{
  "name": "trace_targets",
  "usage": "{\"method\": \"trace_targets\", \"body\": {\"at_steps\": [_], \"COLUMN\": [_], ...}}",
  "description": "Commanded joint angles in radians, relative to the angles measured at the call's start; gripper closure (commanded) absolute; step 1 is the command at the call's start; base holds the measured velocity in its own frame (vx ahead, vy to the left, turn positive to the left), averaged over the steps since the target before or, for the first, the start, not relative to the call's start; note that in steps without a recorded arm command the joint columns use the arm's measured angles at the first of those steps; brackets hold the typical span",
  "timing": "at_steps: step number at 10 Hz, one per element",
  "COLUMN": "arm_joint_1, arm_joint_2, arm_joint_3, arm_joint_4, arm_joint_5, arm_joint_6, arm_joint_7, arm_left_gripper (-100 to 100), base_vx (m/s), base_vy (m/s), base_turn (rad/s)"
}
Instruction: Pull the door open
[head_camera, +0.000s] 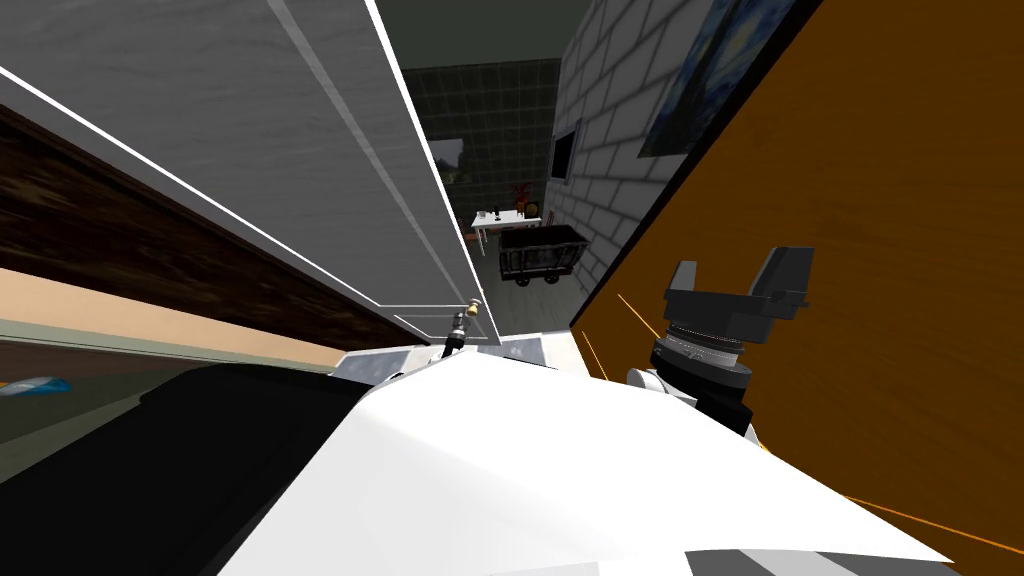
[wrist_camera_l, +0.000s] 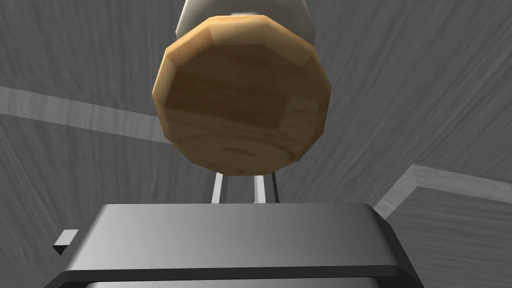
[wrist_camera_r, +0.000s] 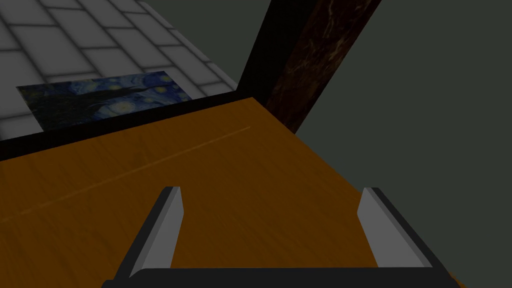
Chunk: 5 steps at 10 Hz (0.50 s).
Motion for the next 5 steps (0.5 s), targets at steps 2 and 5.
{"method": "trace_targets", "body": {"at_steps": [2,5], "arm_joint_1": [-0.027,-0.019], "arm_joint_2": [-0.016,-0.016], "arm_joint_3": [-0.019,-0.023], "arm_joint_4": [0.009,0.013], "arm_joint_5": [0.02,0.059], "arm_joint_6": [-0.008,0.015], "arm_joint_7": [0.067,0.147], "arm_left_gripper": [100,-100], "base_vx": [-0.073,-0.074], "base_vy": [0.026,0.02], "base_turn": [-0.089,-0.026]}}
